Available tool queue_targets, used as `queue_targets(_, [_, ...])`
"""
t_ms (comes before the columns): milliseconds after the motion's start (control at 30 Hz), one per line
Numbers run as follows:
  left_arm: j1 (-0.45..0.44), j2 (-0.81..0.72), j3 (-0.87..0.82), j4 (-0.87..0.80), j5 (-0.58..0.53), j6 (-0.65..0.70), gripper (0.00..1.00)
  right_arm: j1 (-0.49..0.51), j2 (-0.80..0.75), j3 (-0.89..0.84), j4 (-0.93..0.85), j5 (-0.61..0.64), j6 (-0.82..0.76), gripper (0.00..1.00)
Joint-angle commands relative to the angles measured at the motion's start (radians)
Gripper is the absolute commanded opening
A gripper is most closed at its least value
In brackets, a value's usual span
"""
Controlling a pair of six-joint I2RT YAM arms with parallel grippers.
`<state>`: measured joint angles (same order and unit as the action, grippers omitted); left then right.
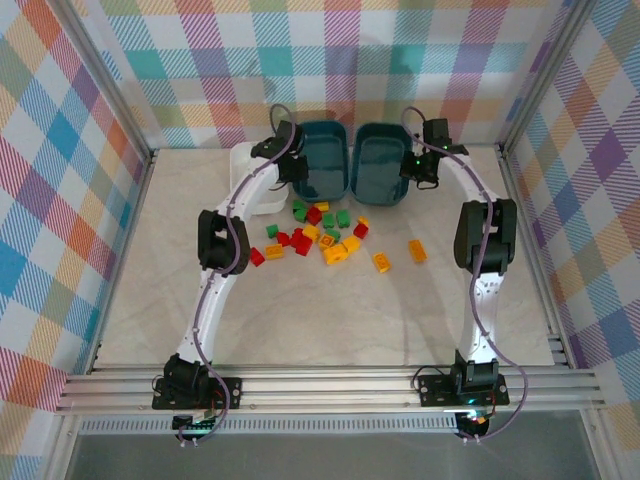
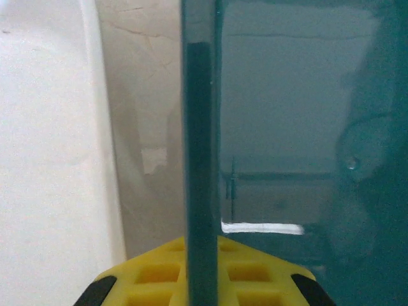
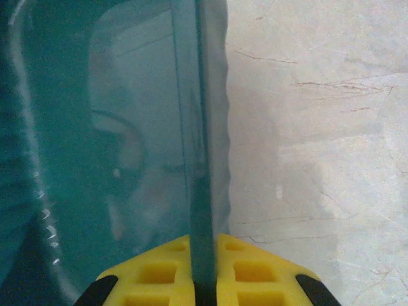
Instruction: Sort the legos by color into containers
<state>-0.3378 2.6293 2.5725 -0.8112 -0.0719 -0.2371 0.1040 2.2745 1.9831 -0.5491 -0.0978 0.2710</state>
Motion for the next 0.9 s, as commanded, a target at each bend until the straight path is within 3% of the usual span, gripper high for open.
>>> queue_targets(0, [0.015,0.020,0.025,-0.052,-0.002,0.034,0.00,0.013,0.022,0.080,-0.061,-0.088,-0.010,0.00])
queue_targets(500, [0.020,-0.016,-0.014,-0.090,-0.011,0.083,0.00,0.063,-0.021,0.005,-0.064,-0.107,0.007,0.00])
queue_targets(600, [0.020,-0.014,-0.010,-0.078,-0.004,0.087,0.40,0.063,0.031,0.085,-0.103,-0.111,0.005,0.00])
queue_targets(700, [0.020,-0.021,0.008,-0.078,0.020,0.085,0.61,0.062,0.082,0.159,-0.140,-0.102,-0.006,0.00])
queue_targets(767, [0.020,-0.038,0.014,-0.075,0.049,0.077,0.69,0.060,0.106,0.197,-0.166,-0.091,-0.013,0.00])
queue_targets(867, [0.020,-0.081,0.013,-0.067,0.105,0.053,0.71,0.057,0.126,0.239,-0.195,-0.075,-0.022,0.00])
